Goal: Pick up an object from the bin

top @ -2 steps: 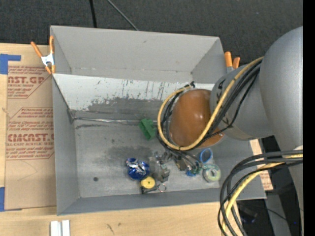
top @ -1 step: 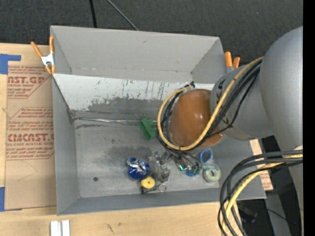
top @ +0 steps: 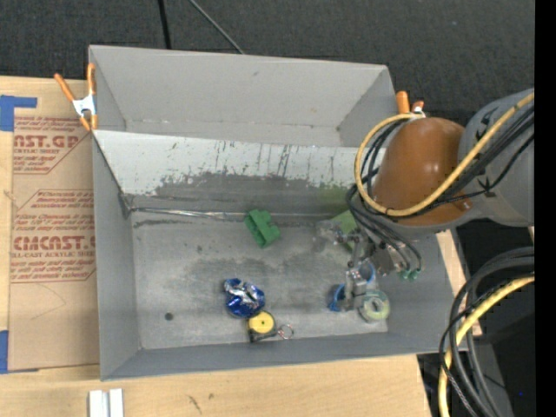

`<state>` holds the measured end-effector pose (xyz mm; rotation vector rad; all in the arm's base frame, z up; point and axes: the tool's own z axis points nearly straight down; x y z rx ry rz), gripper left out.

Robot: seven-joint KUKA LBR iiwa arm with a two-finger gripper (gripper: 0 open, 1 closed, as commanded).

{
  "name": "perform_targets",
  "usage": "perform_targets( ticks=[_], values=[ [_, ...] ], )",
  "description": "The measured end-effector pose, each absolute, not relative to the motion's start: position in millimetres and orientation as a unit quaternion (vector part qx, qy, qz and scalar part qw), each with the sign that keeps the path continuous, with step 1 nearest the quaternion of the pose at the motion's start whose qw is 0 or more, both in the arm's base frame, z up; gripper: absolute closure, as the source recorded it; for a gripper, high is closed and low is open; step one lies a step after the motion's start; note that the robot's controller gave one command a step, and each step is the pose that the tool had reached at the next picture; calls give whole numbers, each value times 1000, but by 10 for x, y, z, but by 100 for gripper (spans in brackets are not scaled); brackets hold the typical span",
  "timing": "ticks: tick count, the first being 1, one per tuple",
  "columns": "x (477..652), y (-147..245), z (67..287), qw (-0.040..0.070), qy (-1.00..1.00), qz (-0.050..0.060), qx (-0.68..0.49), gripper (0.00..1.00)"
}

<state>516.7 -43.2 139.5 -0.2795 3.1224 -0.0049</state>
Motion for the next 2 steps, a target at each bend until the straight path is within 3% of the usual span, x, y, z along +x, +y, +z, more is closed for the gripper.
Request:
perform_targets(
  ticks=[1,2],
  values=[
    [4961,-1059,831,-2,988,0,-156,0],
    [4982,-1031,852,0,988,0,-157,100]
  ],
)
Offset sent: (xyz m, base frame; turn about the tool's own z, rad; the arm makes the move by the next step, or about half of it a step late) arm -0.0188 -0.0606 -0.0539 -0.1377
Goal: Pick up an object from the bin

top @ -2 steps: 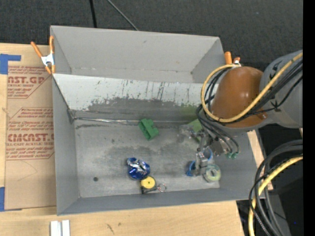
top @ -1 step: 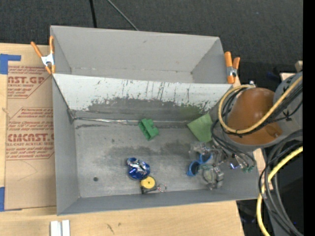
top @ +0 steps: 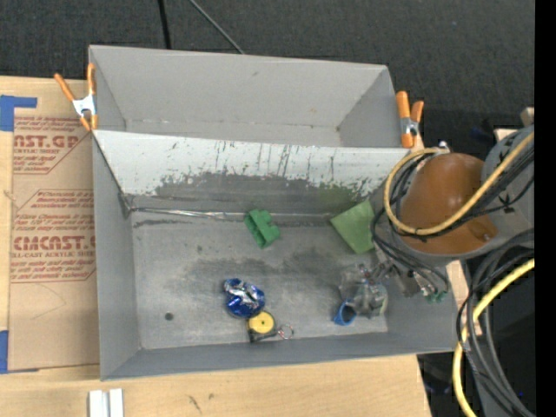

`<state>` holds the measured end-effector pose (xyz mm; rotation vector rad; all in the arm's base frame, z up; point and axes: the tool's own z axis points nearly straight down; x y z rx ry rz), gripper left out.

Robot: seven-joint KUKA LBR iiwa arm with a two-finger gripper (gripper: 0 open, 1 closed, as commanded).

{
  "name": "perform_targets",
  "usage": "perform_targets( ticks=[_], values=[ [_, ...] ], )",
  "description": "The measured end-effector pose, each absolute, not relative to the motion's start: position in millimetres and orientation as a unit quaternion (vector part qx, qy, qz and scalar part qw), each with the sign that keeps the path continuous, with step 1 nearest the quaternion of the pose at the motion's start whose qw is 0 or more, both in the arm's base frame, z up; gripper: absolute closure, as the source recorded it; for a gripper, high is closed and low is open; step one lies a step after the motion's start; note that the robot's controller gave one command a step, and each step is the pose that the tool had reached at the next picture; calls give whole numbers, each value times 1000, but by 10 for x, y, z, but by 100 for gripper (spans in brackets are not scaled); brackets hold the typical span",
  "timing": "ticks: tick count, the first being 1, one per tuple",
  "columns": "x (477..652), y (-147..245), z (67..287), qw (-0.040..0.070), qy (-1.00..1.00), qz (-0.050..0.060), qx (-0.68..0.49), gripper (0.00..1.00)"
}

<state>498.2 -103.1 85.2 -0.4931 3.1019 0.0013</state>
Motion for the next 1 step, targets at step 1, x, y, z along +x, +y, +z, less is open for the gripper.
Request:
perform_targets(
  ticks=[1],
  values=[
    [5177,-1061,2566,6,979,-2,-205,100]
  ],
)
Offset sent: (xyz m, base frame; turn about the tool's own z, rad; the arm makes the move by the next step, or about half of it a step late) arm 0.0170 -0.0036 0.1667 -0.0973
